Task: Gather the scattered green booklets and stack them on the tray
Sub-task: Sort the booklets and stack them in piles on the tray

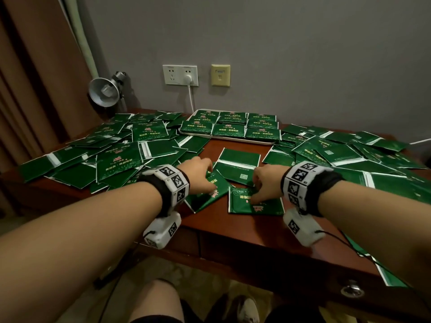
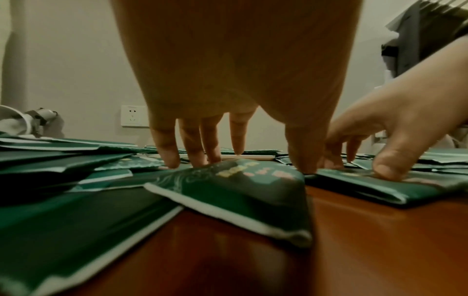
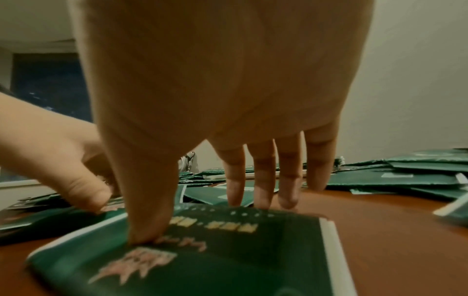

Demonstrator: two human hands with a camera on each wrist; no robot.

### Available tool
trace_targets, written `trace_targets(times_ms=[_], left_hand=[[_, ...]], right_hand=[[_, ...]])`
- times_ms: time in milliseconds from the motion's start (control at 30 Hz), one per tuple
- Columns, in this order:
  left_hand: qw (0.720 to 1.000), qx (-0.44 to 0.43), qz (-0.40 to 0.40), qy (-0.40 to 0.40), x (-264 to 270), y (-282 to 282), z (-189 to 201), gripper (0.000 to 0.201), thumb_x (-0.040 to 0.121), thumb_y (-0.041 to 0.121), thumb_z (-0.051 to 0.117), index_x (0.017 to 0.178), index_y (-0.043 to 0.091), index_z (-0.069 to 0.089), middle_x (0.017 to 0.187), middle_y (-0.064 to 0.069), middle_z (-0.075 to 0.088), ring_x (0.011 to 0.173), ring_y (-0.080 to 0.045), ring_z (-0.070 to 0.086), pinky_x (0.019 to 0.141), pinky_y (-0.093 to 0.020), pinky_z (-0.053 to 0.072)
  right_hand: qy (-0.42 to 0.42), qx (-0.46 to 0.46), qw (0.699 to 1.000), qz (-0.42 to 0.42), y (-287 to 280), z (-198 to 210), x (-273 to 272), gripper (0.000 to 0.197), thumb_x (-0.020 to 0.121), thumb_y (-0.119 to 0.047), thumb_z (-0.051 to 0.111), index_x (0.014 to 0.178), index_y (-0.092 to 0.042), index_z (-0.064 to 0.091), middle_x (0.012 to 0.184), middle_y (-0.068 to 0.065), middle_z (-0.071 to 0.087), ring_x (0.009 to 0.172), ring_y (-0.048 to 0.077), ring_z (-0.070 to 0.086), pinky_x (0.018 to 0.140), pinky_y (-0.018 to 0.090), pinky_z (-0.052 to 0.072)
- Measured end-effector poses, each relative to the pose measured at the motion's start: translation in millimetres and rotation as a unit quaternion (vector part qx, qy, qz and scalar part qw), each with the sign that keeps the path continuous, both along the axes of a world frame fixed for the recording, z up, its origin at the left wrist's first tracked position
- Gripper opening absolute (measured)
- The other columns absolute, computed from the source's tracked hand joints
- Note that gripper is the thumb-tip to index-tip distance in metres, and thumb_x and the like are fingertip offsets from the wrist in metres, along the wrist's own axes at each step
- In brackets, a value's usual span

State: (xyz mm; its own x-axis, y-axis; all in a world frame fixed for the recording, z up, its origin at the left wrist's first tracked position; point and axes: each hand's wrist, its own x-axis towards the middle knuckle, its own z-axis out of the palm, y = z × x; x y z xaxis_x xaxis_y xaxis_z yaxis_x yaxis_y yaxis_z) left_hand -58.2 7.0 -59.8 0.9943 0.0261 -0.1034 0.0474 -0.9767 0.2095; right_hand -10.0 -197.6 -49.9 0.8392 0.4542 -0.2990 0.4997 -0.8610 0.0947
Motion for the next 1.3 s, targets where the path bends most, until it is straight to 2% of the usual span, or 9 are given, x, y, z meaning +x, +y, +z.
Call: trace_targets(times_ms=[200, 333, 533, 733, 833, 900, 1000, 1167, 1300], left_hand=[[0.998, 0.016, 0.005, 0.063, -4.2, -9.8, -6.0, 0.087, 0.074, 0.05, 0.077, 0.139, 0.015, 0.031, 0.125, -0.007, 0.053, 0.105, -0.024, 0.058, 0.086, -0.036, 0.053], [0.995, -0.026, 0.054, 0.078, -2.7, -12.0, -2.1, 0.066, 0.08, 0.042, 0.075, 0.128, 0.009, 0.044, 0.107, -0.003, 0.058, 0.094, -0.02, 0.06, 0.077, -0.032, 0.054], [0.985, -0.118, 0.117, 0.052, 0.8, -6.9, 16.7, 0.023, 0.088, 0.024, 0.067, 0.099, 0.004, 0.064, 0.093, -0.011, 0.065, 0.079, -0.024, 0.062, 0.07, -0.03, 0.052], [0.976, -0.131, 0.172, -0.015, -0.6, 12.1, 38.0, 0.03, 0.088, 0.013, 0.066, 0.117, 0.004, 0.062, 0.104, -0.008, 0.067, 0.094, -0.026, 0.065, 0.083, -0.033, 0.054], [0.981, -0.093, 0.157, 0.059, -7.1, 14.7, 29.4, 0.023, 0.092, 0.012, 0.061, 0.113, 0.003, 0.06, 0.114, -0.011, 0.067, 0.096, -0.026, 0.066, 0.089, -0.038, 0.056], [0.983, 0.0, 0.162, 0.086, -7.9, 16.2, 27.2, 0.017, 0.093, 0.022, 0.059, 0.097, 0.005, 0.06, 0.099, -0.011, 0.067, 0.088, -0.025, 0.068, 0.08, -0.036, 0.058], [0.984, 0.117, 0.126, 0.048, -9.1, 17.1, 32.4, 0.022, 0.091, 0.032, 0.058, 0.089, 0.01, 0.058, 0.079, -0.003, 0.057, 0.068, -0.016, 0.056, 0.059, -0.027, 0.049], [0.973, 0.185, -0.11, 0.078, 2.3, 15.9, 18.9, 0.099, 0.066, 0.037, 0.085, 0.146, 0.03, 0.028, 0.149, -0.002, 0.029, 0.136, -0.025, 0.029, 0.108, -0.043, 0.039], [0.939, 0.262, -0.189, 0.119, 16.8, 11.7, 18.7, 0.11, 0.066, 0.047, 0.083, 0.151, 0.04, 0.014, 0.161, 0.001, 0.004, 0.147, -0.03, 0.001, 0.119, -0.052, 0.014]], right_hand=[[0.034, -0.014, 0.999, 0.024, 5.5, -2.5, -5.3, 0.054, 0.08, -0.061, 0.064, 0.101, -0.012, 0.064, 0.095, 0.002, 0.066, 0.086, 0.02, 0.062, 0.073, 0.03, 0.051], [0.049, -0.02, 0.998, 0.02, 2.4, 3.6, -7.8, 0.041, 0.086, -0.054, 0.061, 0.074, -0.015, 0.055, 0.071, -0.001, 0.053, 0.063, 0.013, 0.049, 0.057, 0.025, 0.042], [0.066, 0.068, 0.994, -0.056, -9.1, 31.5, -3.4, 0.034, 0.091, -0.043, 0.059, 0.071, -0.016, 0.059, 0.059, -0.004, 0.06, 0.048, 0.009, 0.052, 0.048, 0.019, 0.041], [0.234, 0.281, 0.889, -0.275, -6.8, 35.1, 0.8, 0.032, 0.098, -0.028, 0.051, 0.077, -0.005, 0.058, 0.051, 0.003, 0.06, 0.035, 0.012, 0.047, 0.036, 0.013, 0.031], [0.152, 0.096, 0.963, -0.201, -5.9, 32.8, -2.8, 0.04, 0.099, -0.035, 0.046, 0.069, -0.01, 0.054, 0.039, 0.0, 0.054, 0.03, 0.01, 0.047, 0.034, 0.015, 0.034], [-0.003, -0.045, 0.996, -0.078, -0.5, 34.0, -7.2, 0.039, 0.094, -0.042, 0.053, 0.067, -0.014, 0.054, 0.054, 0.0, 0.059, 0.053, 0.011, 0.059, 0.054, 0.019, 0.044], [-0.027, -0.051, 0.998, -0.01, 7.3, 27.6, 0.9, 0.04, 0.083, -0.044, 0.069, 0.108, -0.014, 0.063, 0.105, 0.003, 0.065, 0.097, 0.021, 0.061, 0.074, 0.027, 0.048], [-0.035, -0.128, 0.982, 0.135, 18.1, 21.2, 1.0, 0.089, 0.072, -0.041, 0.08, 0.145, -0.031, 0.03, 0.14, 0.0, 0.041, 0.125, 0.023, 0.04, 0.097, 0.031, 0.037], [-0.053, -0.178, 0.969, 0.161, 24.6, 15.8, 2.4, 0.092, 0.071, -0.05, 0.079, 0.146, -0.031, 0.029, 0.141, 0.0, 0.038, 0.127, 0.023, 0.035, 0.09, 0.027, 0.032]])
